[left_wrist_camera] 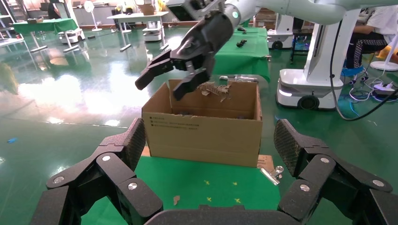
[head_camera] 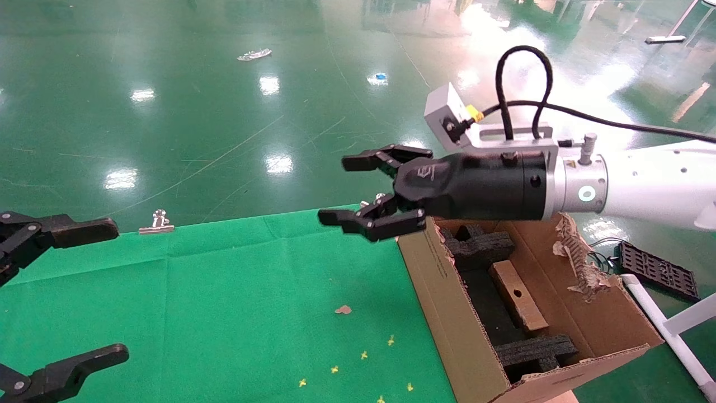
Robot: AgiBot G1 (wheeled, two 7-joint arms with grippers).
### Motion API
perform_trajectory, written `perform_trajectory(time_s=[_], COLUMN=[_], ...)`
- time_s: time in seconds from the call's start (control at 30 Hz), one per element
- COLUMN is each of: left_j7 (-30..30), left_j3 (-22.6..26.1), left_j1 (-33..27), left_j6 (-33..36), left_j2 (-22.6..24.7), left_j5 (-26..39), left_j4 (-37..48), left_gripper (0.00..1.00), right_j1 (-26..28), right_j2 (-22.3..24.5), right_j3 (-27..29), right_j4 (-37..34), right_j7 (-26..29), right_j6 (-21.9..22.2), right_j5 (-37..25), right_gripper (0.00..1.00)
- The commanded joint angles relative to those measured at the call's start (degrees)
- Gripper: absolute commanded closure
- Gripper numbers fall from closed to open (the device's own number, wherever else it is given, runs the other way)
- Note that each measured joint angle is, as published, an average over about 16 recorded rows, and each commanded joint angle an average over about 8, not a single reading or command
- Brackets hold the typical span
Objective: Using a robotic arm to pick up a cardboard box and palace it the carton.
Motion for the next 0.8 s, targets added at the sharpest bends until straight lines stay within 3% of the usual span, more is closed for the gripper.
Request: perform_trajectory(time_s=[0.03, 0.53, 0.8], left_j7=[0.0, 0.0, 0.0], left_j3=[0.0, 0.0, 0.1], left_j1=[0.0, 0.0, 0.0], left_j6=[0.0, 0.0, 0.0], left_j2=[0.0, 0.0, 0.0], left_j5=[0.0, 0.0, 0.0], left_j4=[0.0, 0.0, 0.0], left_gripper=[0.0, 0.0, 0.0], right_j1=[-2.1, -17.7, -22.5], right_j2=[0.1, 0.6, 0.7], right_j3=[2.3, 19.6, 25.0], right_j4=[1.8, 15.4, 19.5], right_j7=[-0.6, -4.7, -5.8], right_j6=[-0.8, -6.6, -8.4], right_j5=[0.7, 6.0, 7.7], right_gripper=[0.0, 0.0, 0.0])
